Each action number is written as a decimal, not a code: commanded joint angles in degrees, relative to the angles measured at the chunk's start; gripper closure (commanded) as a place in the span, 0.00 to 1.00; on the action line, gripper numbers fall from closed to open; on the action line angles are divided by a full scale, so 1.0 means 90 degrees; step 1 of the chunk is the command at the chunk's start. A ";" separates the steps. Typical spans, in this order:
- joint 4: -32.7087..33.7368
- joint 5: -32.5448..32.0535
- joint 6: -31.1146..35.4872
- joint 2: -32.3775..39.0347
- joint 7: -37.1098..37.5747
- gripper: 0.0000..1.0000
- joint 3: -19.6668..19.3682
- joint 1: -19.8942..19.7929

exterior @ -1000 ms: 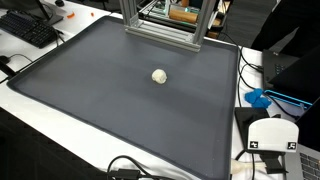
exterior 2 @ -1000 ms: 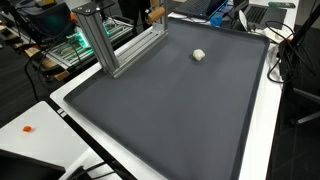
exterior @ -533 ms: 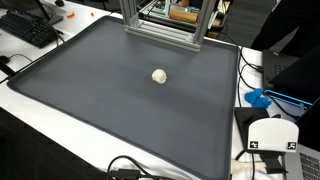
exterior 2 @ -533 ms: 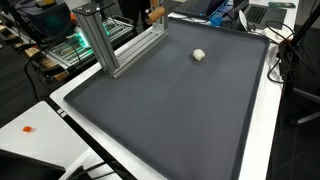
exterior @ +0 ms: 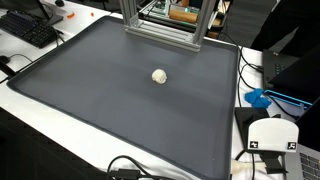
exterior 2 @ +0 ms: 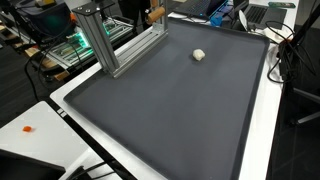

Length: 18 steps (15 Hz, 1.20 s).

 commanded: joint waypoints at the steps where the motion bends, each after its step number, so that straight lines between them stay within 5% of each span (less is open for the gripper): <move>1: 0.0090 0.0064 -0.0188 0.0026 0.0025 0.58 -0.0100 0.0072; 3: 0.0095 0.0067 -0.0199 0.0020 0.0019 0.65 -0.0111 0.0071; 12: 0.0557 -0.0024 -0.0259 0.0008 -0.0072 0.65 -0.0264 -0.0012; 18: 0.1179 0.0176 0.0413 0.0377 -0.0170 0.65 -0.0356 0.0026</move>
